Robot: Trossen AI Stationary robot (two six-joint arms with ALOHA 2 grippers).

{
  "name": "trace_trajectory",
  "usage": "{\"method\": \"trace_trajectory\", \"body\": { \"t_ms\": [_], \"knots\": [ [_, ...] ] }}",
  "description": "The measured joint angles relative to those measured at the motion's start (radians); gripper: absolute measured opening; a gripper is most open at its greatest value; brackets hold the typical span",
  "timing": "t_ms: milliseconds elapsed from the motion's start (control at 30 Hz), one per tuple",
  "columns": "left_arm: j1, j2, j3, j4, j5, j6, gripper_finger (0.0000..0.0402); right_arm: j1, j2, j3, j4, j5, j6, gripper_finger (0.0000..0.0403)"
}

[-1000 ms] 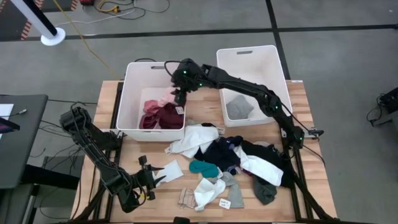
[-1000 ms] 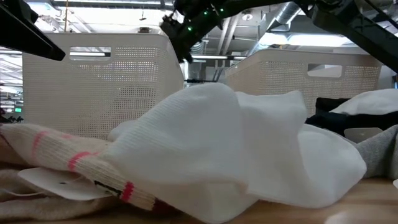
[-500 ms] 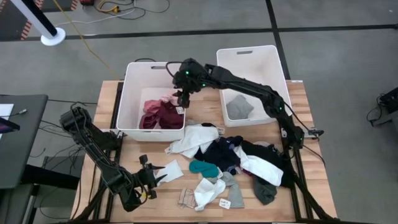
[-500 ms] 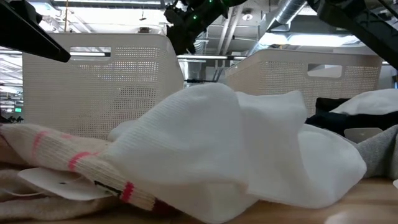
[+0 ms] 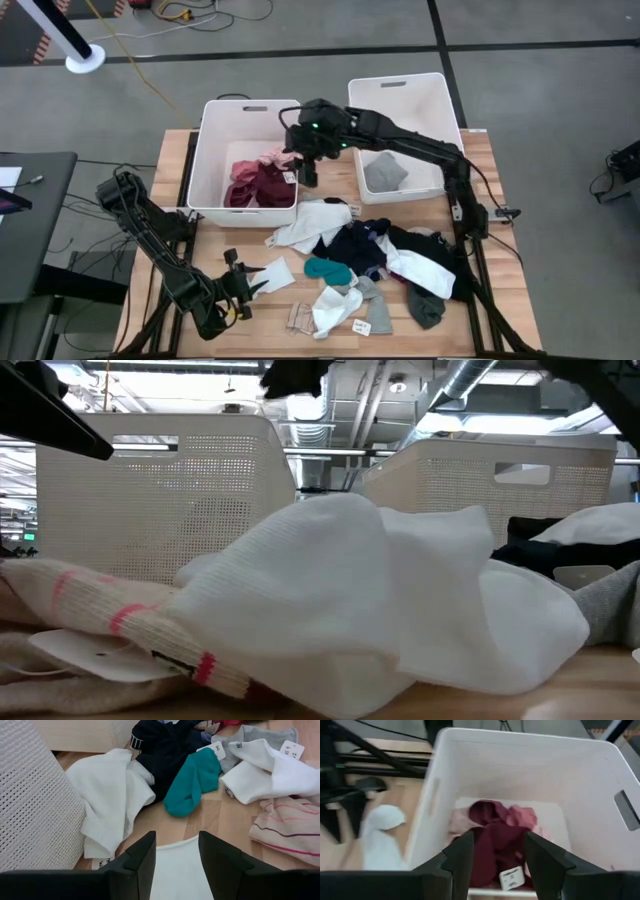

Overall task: Sort clothes
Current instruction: Put the brown sock into the left white bin

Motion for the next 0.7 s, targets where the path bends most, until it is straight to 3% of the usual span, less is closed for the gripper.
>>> {"method": "trace_trajectory", "body": {
  "t_ms": [500,700],
  "knots": [
    [0.0,0.0,0.0,0.008,0.0,-0.005,0.0144,0.28,-0.139,0.0,-0.37,0.0,-0.048,0.0187],
    [0.0,0.0,0.0,0.01,0.0,0.006,0.0144,0.398,-0.142,-0.006,-0.51,0.002,0.037,0.0187]
  ]
}}
